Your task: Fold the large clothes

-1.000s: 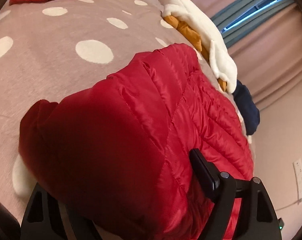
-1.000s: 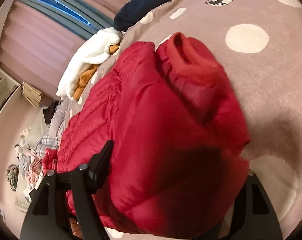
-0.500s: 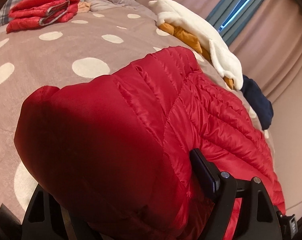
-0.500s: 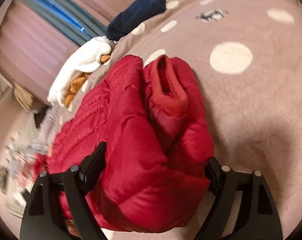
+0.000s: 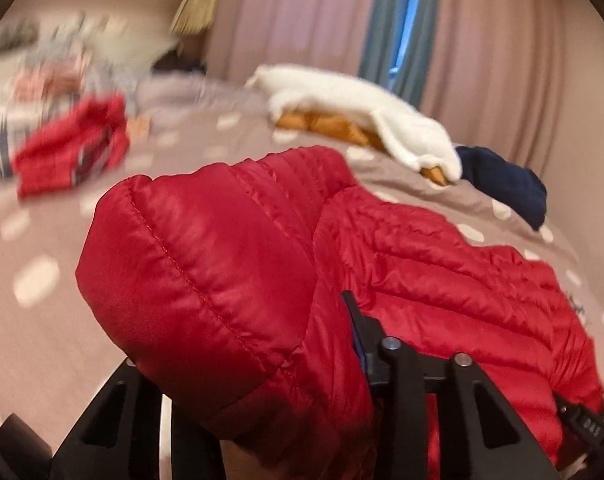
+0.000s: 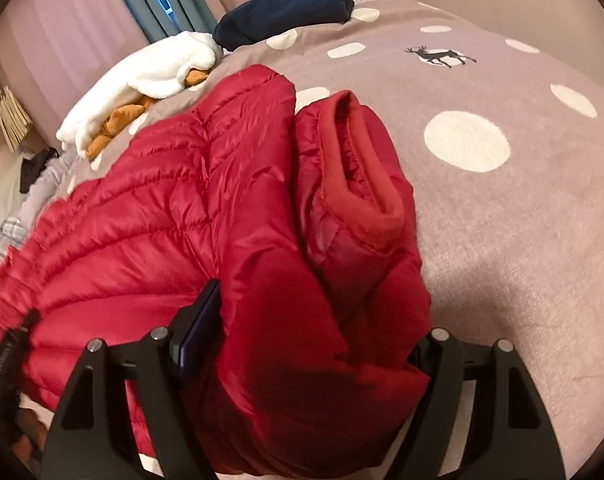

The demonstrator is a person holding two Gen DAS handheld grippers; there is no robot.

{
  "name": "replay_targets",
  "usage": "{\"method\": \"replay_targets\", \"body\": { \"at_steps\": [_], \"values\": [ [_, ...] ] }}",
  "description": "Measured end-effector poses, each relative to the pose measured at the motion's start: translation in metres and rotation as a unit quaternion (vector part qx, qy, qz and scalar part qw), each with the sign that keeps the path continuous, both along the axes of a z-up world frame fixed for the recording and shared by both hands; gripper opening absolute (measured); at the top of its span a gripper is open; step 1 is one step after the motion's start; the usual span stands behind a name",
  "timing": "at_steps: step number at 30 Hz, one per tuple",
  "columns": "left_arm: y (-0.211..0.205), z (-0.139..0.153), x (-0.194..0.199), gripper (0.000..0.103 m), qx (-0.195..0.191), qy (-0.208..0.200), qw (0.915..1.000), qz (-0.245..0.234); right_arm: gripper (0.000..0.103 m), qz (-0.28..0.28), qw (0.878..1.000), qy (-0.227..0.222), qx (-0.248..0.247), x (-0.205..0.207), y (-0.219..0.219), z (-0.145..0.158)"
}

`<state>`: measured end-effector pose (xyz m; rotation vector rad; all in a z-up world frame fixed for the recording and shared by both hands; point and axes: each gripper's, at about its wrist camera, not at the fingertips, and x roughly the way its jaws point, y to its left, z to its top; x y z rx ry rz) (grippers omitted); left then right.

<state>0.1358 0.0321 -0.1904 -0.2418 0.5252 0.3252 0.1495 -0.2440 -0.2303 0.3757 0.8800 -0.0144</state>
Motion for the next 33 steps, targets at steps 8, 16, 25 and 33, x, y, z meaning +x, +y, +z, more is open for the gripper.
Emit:
{"method": "replay_targets", "body": {
  "at_steps": [8, 16, 25, 33],
  "values": [
    [-0.021, 0.052, -0.015, 0.037, -0.08, -0.091, 0.986, -0.115, 0.076, 0.004, 1.0, 0.007, -0.021, 0.002, 0.004, -0.001],
    [-0.062, 0.054, 0.0, 0.037, -0.141, -0.081, 0.9671, -0.196, 0.074, -0.005, 0.999, 0.004, 0.036, 0.005, -0.01, -0.001],
    [-0.113, 0.048, -0.001, 0.041, -0.12, -0.049, 0.9546, -0.268, 0.074, -0.09, 0.992, -0.015, 0.082, -0.002, -0.051, 0.012],
    [-0.145, 0.047, 0.007, 0.042, -0.072, -0.038, 0.9549, -0.285, 0.087, -0.199, 0.975, -0.072, 0.074, -0.04, -0.122, 0.043]
  ]
}}
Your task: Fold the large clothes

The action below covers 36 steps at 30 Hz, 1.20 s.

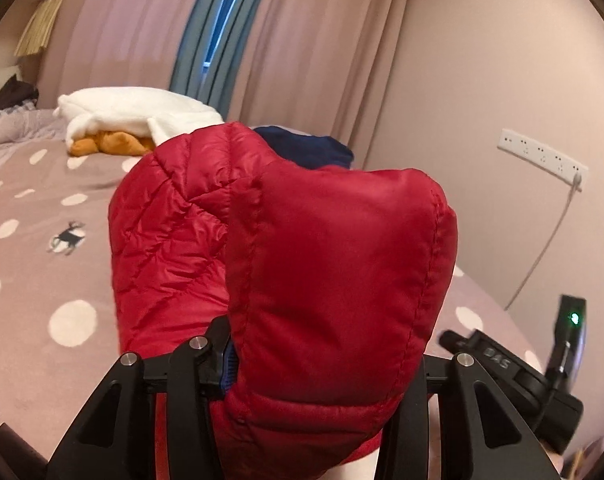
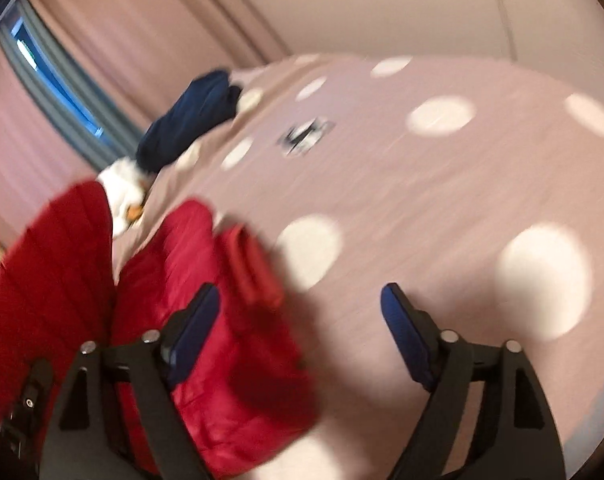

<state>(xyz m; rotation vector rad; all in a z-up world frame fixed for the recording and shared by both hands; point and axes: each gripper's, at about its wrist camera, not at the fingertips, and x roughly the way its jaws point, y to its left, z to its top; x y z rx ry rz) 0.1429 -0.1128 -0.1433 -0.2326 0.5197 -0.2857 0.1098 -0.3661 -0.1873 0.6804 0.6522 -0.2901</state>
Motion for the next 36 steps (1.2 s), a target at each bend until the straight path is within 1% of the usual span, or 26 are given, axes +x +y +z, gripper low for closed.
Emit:
{"method": "replay_targets", "body": {
  "at_steps": [2, 4, 6, 7, 9, 11, 13, 15, 16, 17, 18, 19, 20, 22, 23, 26, 29, 35, 36],
  "values": [
    [-0.006, -0.001, 0.004, 0.042, -0.002, 0.007, 0.9999, -0.013, 0.087, -0.039, 0.999, 0.0, -0.011, -0.012, -0.017, 0.0],
    [-0.019, -0.004, 0.005, 0.042, 0.005, 0.012, 0.9995, -0.028, 0.087, -0.065, 0.998, 0.007, 0.005, -0.02, -0.03, -0.006],
    [-0.034, -0.01, 0.006, 0.042, 0.011, 0.022, 0.9984, -0.052, 0.086, -0.057, 0.998, 0.004, 0.039, -0.019, -0.036, -0.012],
    [-0.04, -0.013, 0.007, 0.041, 0.014, 0.026, 0.9975, -0.064, 0.086, -0.051, 0.998, 0.003, 0.048, -0.018, -0.037, -0.013],
    [-0.054, -0.019, 0.009, 0.042, 0.027, 0.032, 0.9949, -0.092, 0.085, -0.052, 0.998, 0.01, 0.036, -0.015, -0.035, -0.011],
    [-0.06, -0.023, 0.013, 0.041, 0.031, 0.039, 0.9941, -0.096, 0.08, -0.061, 0.998, 0.014, 0.021, -0.017, -0.035, -0.009],
    [-0.064, -0.029, 0.016, 0.041, 0.031, 0.045, 0.9943, -0.092, 0.077, -0.073, 0.997, 0.009, 0.026, -0.022, -0.041, -0.01],
    [-0.07, -0.038, 0.024, 0.042, 0.044, 0.061, 0.9934, -0.086, 0.068, -0.083, 0.996, 0.009, 0.029, -0.026, -0.049, -0.011],
    [-0.073, -0.042, 0.027, 0.043, 0.052, 0.07, 0.9922, -0.089, 0.062, -0.086, 0.996, 0.013, 0.027, -0.027, -0.052, -0.013],
    [-0.079, -0.048, 0.032, 0.044, 0.065, 0.081, 0.9898, -0.098, 0.06, -0.086, 0.996, 0.018, 0.024, -0.029, -0.055, -0.014],
    [-0.083, -0.052, 0.033, 0.045, 0.075, 0.086, 0.9881, -0.103, 0.06, -0.084, 0.996, 0.023, 0.021, -0.027, -0.055, -0.015],
    [-0.082, -0.054, 0.034, 0.049, 0.079, 0.089, 0.9871, -0.106, 0.06, -0.085, 0.996, 0.027, 0.021, -0.026, -0.057, -0.016],
    [-0.085, -0.057, 0.034, 0.054, 0.083, 0.093, 0.9859, -0.111, 0.06, -0.087, 0.995, 0.031, 0.026, -0.027, -0.058, -0.018],
    [-0.089, -0.06, 0.034, 0.061, 0.093, 0.099, 0.9826, -0.127, 0.061, -0.087, 0.995, 0.031, 0.035, -0.027, -0.06, -0.019],
    [-0.092, -0.062, 0.034, 0.061, 0.105, 0.101, 0.9808, -0.129, 0.061, -0.087, 0.995, 0.029, 0.037, -0.028, -0.059, -0.019],
    [-0.092, -0.063, 0.037, 0.061, 0.119, 0.1, 0.9791, -0.131, 0.061, -0.085, 0.996, 0.025, 0.03, -0.029, -0.056, -0.016],
    [-0.089, -0.061, 0.037, 0.061, 0.11, 0.101, 0.9799, -0.132, 0.061, -0.083, 0.996, 0.025, 0.022, -0.029, -0.055, -0.015],
    [-0.092, -0.058, 0.032, 0.061, 0.112, 0.097, 0.9812, -0.124, 0.061, -0.088, 0.995, 0.03, 0.021, -0.03, -0.056, -0.017],
    [-0.099, -0.059, 0.032, 0.061, 0.112, 0.097, 0.9817, -0.12, 0.061, -0.09, 0.995, 0.032, 0.02, -0.03, -0.057, -0.017]
  ]
}}
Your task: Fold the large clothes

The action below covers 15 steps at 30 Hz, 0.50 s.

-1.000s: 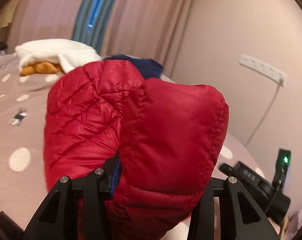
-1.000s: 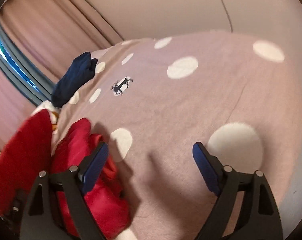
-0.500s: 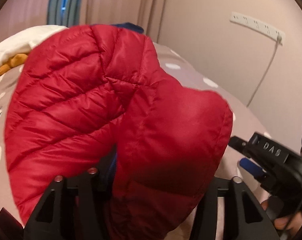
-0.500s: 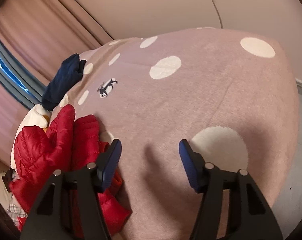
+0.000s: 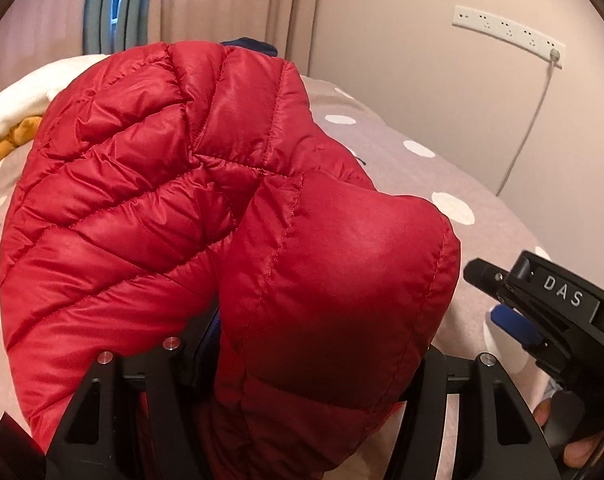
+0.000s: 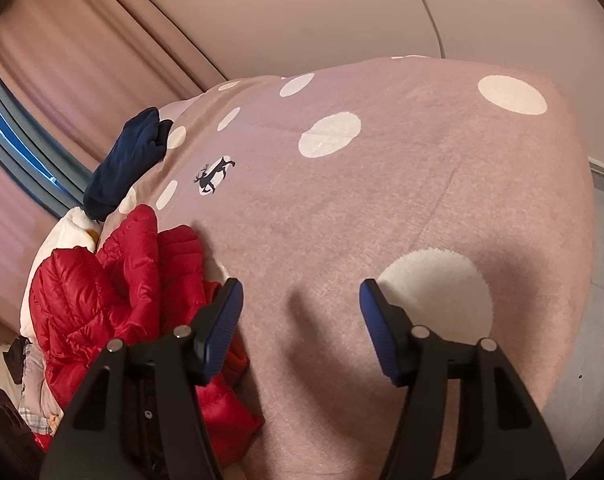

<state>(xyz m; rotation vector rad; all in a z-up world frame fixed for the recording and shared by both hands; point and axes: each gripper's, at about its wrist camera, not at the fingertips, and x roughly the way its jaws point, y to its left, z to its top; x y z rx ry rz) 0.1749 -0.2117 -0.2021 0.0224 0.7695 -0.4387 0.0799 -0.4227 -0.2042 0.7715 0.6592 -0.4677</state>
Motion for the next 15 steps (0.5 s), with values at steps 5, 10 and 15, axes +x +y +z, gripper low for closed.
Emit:
{"method": "replay_targets", "body": {
  "at_steps": [5, 10, 15],
  "values": [
    [-0.009, -0.002, 0.004, 0.062, -0.002, 0.006, 0.9998, 0.016, 0.061, -0.011, 1.0, 0.013, 0.0, -0.004, -0.003, -0.004],
    [-0.018, 0.002, 0.008, 0.062, -0.011, 0.018, 0.9988, 0.045, 0.061, -0.019, 1.0, 0.016, 0.008, -0.007, -0.006, -0.007],
    [-0.027, 0.003, 0.004, 0.062, -0.006, 0.018, 0.9977, 0.065, 0.061, -0.018, 1.0, 0.018, 0.002, -0.008, -0.005, -0.006]
  ]
}}
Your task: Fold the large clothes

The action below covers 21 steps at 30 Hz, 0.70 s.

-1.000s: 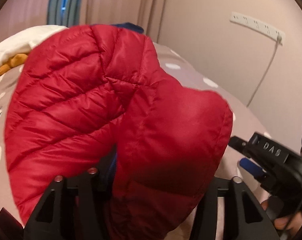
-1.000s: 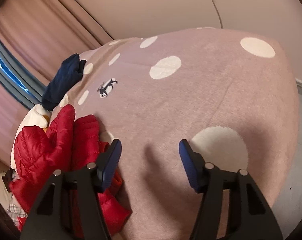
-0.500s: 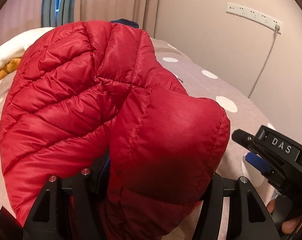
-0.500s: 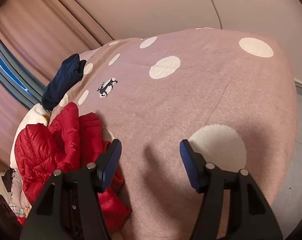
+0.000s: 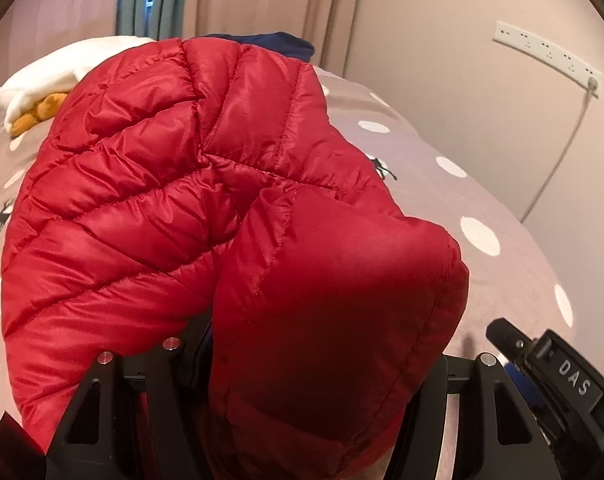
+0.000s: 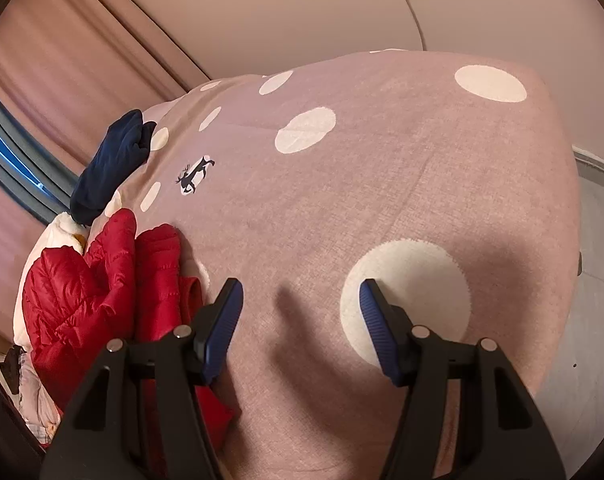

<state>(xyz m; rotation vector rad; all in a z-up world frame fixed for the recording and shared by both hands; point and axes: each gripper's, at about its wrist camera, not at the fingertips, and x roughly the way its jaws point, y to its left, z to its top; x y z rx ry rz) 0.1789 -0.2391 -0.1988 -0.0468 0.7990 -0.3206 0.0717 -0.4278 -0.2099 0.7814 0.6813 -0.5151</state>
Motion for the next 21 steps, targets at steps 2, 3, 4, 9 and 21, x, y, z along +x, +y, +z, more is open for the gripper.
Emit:
{"method": "replay_targets", "body": {
  "at_steps": [2, 3, 4, 9, 21],
  "values": [
    [-0.005, 0.0, 0.001, 0.062, 0.004, -0.001, 1.0, 0.002, 0.062, 0.002, 1.0, 0.003, -0.004, 0.0, 0.001, 0.0],
    [-0.007, 0.0, -0.001, 0.062, 0.006, -0.003, 1.0, 0.002, 0.062, 0.002, 1.0, 0.003, -0.004, 0.001, 0.001, 0.0],
    [-0.009, 0.0, 0.0, 0.062, 0.007, -0.004, 1.0, 0.001, 0.062, 0.002, 1.0, 0.003, -0.003, 0.001, 0.002, 0.0],
    [-0.018, 0.001, -0.009, 0.066, 0.025, -0.027, 0.9993, -0.002, 0.062, 0.003, 1.0, 0.006, -0.003, 0.001, 0.0, -0.001],
    [-0.016, 0.043, -0.084, 0.083, -0.004, -0.069, 0.9961, -0.054, 0.07, 0.0, 1.0, -0.011, 0.019, -0.007, -0.019, -0.006]
  ]
}}
